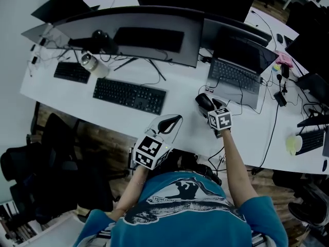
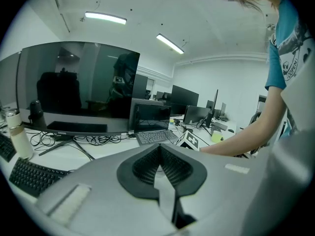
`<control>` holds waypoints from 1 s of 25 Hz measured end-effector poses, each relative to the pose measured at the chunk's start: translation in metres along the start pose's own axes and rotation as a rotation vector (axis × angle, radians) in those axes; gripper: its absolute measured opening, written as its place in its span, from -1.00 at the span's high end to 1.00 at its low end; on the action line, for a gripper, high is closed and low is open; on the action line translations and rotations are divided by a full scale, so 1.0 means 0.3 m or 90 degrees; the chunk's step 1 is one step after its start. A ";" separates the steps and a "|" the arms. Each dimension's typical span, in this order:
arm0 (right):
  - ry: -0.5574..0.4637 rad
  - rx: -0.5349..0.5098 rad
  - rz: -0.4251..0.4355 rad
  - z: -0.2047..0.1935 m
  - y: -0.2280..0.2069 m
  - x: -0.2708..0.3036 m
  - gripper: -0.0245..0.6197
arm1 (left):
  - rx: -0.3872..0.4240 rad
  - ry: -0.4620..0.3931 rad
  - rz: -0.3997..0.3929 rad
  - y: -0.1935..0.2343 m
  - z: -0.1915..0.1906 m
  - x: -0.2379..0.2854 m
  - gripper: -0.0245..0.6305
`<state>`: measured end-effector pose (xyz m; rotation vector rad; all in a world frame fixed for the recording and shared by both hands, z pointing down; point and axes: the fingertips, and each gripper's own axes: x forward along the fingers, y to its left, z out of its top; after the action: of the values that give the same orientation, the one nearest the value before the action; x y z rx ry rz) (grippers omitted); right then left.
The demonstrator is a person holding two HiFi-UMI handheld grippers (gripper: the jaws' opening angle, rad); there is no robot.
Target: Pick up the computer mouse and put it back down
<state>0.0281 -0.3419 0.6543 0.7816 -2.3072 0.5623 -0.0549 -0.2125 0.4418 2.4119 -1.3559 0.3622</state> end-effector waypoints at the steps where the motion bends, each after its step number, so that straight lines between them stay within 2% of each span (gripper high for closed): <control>1: -0.010 0.005 0.002 0.008 0.006 -0.014 -0.10 | 0.001 0.000 -0.001 -0.001 0.001 0.002 0.87; 8: -0.130 0.041 0.020 0.120 0.056 -0.182 0.00 | 0.010 -0.001 -0.017 -0.026 0.006 0.024 0.87; 14: -0.219 0.055 0.029 0.200 0.117 -0.372 0.29 | 0.021 0.000 -0.037 -0.072 0.014 0.048 0.87; 18: -0.258 0.049 0.034 0.229 0.169 -0.494 0.47 | 0.030 0.002 -0.051 -0.111 0.016 0.060 0.87; 25: -0.284 0.054 0.055 0.214 0.272 -0.664 0.56 | 0.039 0.001 -0.068 -0.193 0.012 0.069 0.87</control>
<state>0.0718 -0.2414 0.4583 0.9268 -2.7496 0.5724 0.0055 -0.2020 0.4364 2.5213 -1.2266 0.3822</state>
